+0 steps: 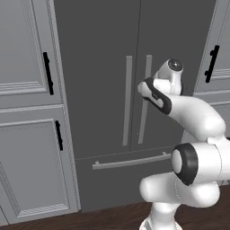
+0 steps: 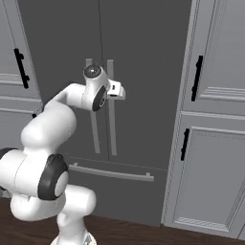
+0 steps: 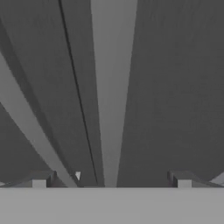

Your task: Take the strawberry from the fridge and place it on top of the pancake, located on the dining counter.

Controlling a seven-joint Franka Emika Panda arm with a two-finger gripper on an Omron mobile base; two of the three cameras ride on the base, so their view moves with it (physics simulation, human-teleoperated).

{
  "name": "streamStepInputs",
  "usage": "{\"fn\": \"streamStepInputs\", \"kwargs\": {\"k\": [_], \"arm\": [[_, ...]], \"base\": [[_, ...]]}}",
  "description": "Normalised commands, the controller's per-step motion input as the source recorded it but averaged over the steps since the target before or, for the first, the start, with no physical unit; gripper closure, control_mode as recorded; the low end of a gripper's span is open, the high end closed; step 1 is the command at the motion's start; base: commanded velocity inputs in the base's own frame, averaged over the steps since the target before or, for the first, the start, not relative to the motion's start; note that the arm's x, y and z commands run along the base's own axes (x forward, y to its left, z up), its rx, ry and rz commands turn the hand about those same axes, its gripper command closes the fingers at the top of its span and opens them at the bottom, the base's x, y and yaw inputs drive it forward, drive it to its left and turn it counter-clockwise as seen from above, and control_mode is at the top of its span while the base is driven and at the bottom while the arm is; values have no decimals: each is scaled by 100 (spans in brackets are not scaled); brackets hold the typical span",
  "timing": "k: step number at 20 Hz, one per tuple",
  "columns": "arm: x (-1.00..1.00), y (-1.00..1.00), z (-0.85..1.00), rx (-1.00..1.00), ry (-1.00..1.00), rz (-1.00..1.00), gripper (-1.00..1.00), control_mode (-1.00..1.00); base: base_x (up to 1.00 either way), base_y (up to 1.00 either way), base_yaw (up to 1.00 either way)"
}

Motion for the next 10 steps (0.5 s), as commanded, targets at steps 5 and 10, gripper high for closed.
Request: {"fn": "streamStepInputs", "kwargs": {"k": [5,10], "arm": [[53,0,-13,0,0,0,-100,-100],[43,0,-14,0,0,0,-100,-100]], "base": [[0,0,0],[0,0,0]]}}
